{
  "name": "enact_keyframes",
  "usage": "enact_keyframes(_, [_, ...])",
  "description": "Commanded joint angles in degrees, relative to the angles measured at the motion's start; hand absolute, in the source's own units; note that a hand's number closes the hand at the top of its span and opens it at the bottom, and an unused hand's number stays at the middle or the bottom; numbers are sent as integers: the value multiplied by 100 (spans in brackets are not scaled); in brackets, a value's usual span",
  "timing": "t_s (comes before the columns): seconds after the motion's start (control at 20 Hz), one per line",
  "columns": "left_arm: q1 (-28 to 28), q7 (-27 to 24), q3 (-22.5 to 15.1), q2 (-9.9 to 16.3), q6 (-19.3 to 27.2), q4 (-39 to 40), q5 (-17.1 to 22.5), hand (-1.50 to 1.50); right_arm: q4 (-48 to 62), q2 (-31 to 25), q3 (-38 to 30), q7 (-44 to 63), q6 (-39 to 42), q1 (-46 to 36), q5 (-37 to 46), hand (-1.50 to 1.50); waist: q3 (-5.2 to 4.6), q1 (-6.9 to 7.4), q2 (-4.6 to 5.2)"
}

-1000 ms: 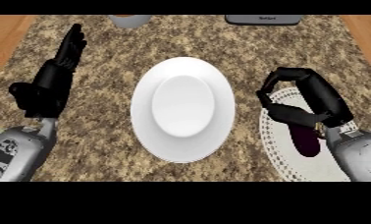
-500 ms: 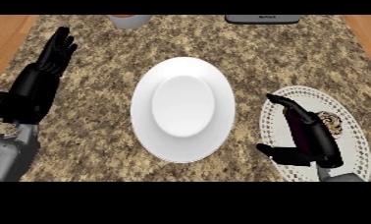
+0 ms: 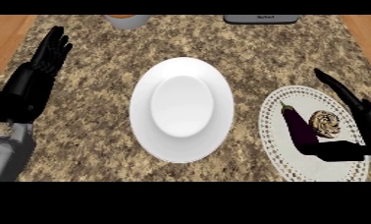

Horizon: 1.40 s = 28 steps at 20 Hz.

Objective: Pick the cupcake from the placemat and place it in the plate

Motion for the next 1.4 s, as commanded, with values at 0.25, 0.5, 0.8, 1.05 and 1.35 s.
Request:
enact_keyframes(0.25, [-101,104,-64,-109,73,56,-152,0,-772,-1963,184,2744,1496,-168,719,-150,-18,-2,0])
enact_keyframes(0.5, [-374,313,-278,-368,231,-74,-342,0,-919,-1970,768,3931,2459,-531,658,-150,5,101,30])
enact_keyframes(0.8, [49,197,271,-210,-209,-252,-218,0,-751,-1543,671,4125,2791,-521,1069,-150,15,89,14])
enact_keyframes(1.05, [91,247,183,-453,-218,-241,-438,0,-37,-1111,948,4020,2615,-709,2014,-150,18,94,22])
enact_keyframes(1.35, [-129,67,389,-609,-420,168,-591,0,1020,-1111,569,3657,3105,-1167,2276,-150,17,80,32])
